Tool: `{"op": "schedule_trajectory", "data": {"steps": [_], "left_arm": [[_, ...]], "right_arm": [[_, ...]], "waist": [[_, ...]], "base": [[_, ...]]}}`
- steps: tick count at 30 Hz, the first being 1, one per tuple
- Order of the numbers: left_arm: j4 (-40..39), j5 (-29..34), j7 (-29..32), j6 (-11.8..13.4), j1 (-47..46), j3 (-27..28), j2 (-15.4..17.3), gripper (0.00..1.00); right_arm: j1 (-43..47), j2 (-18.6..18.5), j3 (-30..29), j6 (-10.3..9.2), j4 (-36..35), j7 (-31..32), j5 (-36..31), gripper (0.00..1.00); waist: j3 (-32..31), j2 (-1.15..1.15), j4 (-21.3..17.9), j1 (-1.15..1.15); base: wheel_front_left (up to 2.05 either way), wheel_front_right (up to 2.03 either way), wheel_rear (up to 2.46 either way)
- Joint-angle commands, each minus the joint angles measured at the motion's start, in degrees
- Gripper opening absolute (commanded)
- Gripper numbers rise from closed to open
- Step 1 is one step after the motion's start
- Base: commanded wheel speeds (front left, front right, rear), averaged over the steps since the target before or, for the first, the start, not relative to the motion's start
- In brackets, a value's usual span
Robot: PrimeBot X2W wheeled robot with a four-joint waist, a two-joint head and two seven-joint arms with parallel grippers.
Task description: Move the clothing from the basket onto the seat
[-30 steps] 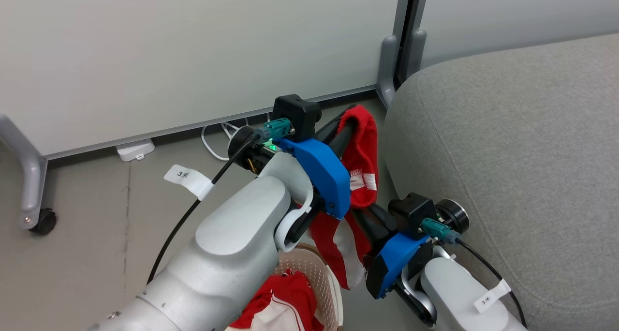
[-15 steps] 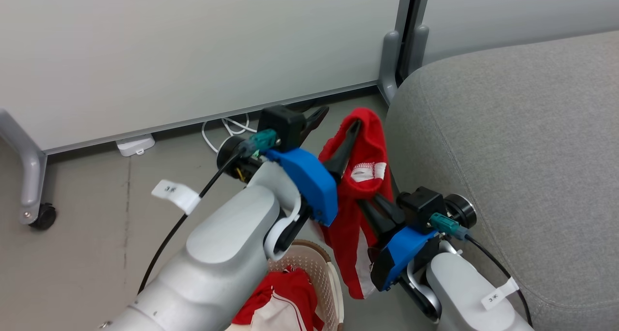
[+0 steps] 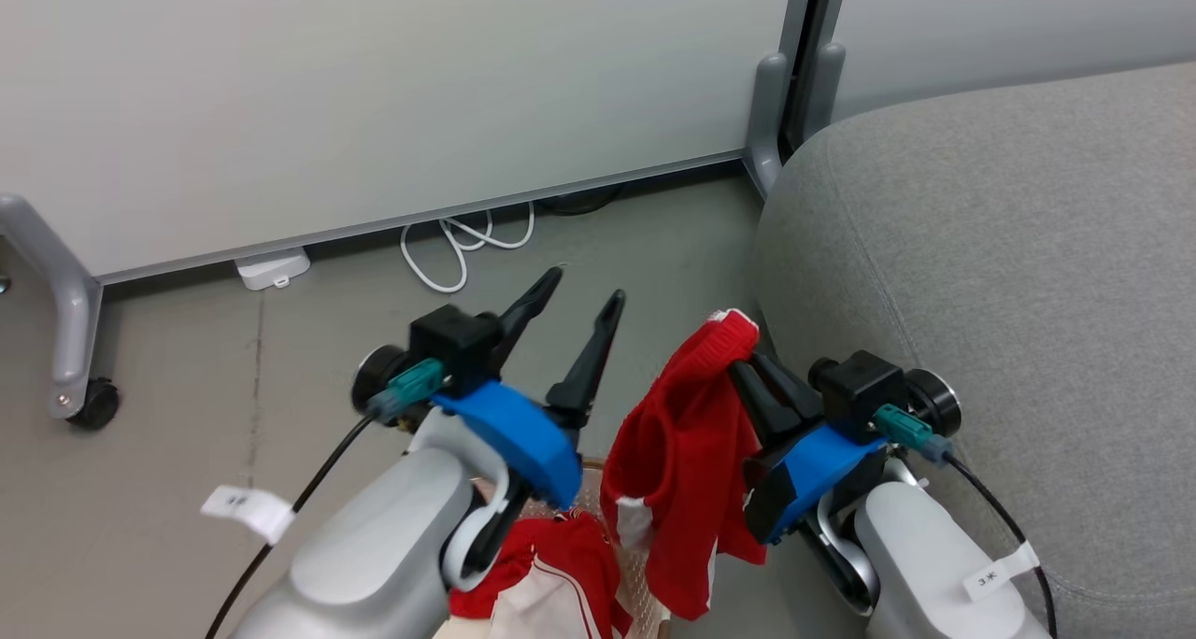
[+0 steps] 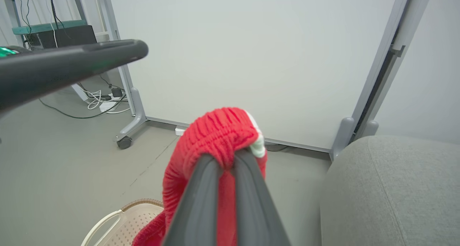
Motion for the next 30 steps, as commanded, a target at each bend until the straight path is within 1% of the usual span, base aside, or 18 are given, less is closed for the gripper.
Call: {"op": "schedule_trajectory", "data": {"steps": [1, 3, 6, 12, 13, 15, 18, 23, 26, 30], "left_arm": [[-1.69, 0.87, -0.60, 0.34, 2.01, 1.22, 1.30, 1.00], [-3.87, 1.78, -0.83, 0.64, 4.29, 2.88, 2.44, 1.00], [-8.33, 4.70, -0.85, 1.16, 8.14, 7.22, 3.83, 1.00], [-14.22, 11.60, -0.88, 0.14, 16.11, 15.00, 4.77, 1.00], [-14.22, 11.60, -0.88, 0.14, 16.11, 15.00, 4.77, 1.00], [-15.74, 14.33, -0.88, -0.22, 18.32, 17.58, 4.88, 1.00], [-17.60, 17.15, -0.88, -0.60, 21.87, 21.91, 4.17, 1.00], [-18.75, 20.39, -0.90, -1.93, 26.44, 27.50, 2.79, 1.00], [-19.24, 21.91, -0.89, -2.86, 28.52, 30.16, 1.73, 1.00], [-19.21, 23.85, -0.89, -3.91, 30.17, 32.26, 0.45, 1.00]], "right_arm": [[0.87, -0.14, -0.85, 0.03, -0.91, -0.21, -0.17, 0.00], [1.34, -0.14, -2.01, 0.03, -1.85, -0.21, -0.38, 0.00], [1.92, -0.15, -3.73, 0.03, -3.49, -0.22, -0.78, 0.00], [3.04, -0.15, -5.99, 0.03, -6.00, -0.21, -2.17, 0.00], [3.04, -0.15, -5.99, 0.03, -6.00, -0.21, -2.17, 0.00], [3.50, -0.15, -6.54, 0.03, -6.66, -0.21, -2.48, 0.00], [4.17, -0.15, -7.22, 0.03, -7.66, -0.21, -2.59, 0.00], [5.18, -0.15, -7.37, 0.03, -8.75, 0.05, -2.51, 0.00], [5.73, -0.15, -7.39, 0.03, -9.18, 0.22, -2.49, 0.00], [6.21, -0.15, -7.15, 0.03, -9.68, 0.54, -2.46, 0.00]], "waist": [[0.05, 0.00, 0.05, 0.00], [0.14, 0.00, 0.12, 0.00], [0.38, 0.00, 0.16, 0.00], [0.82, 0.00, 0.07, 0.00], [0.82, 0.00, 0.07, 0.00], [0.91, 0.00, -0.05, 0.00], [1.00, 0.00, -0.35, 0.00], [0.91, 0.00, -1.07, 0.00], [0.80, 0.00, -1.47, 0.00], [0.65, 0.00, -2.16, 0.00]], "base": [[0.00, 0.00, 0.00], [0.00, 0.00, 0.00], [0.00, 0.00, 0.00], [0.00, 0.00, 0.00], [0.00, 0.00, 0.00], [0.00, 0.00, 0.00], [0.00, 0.00, 0.00], [0.00, 0.00, 0.00], [0.00, 0.00, 0.00], [0.00, 0.00, 0.00]]}}
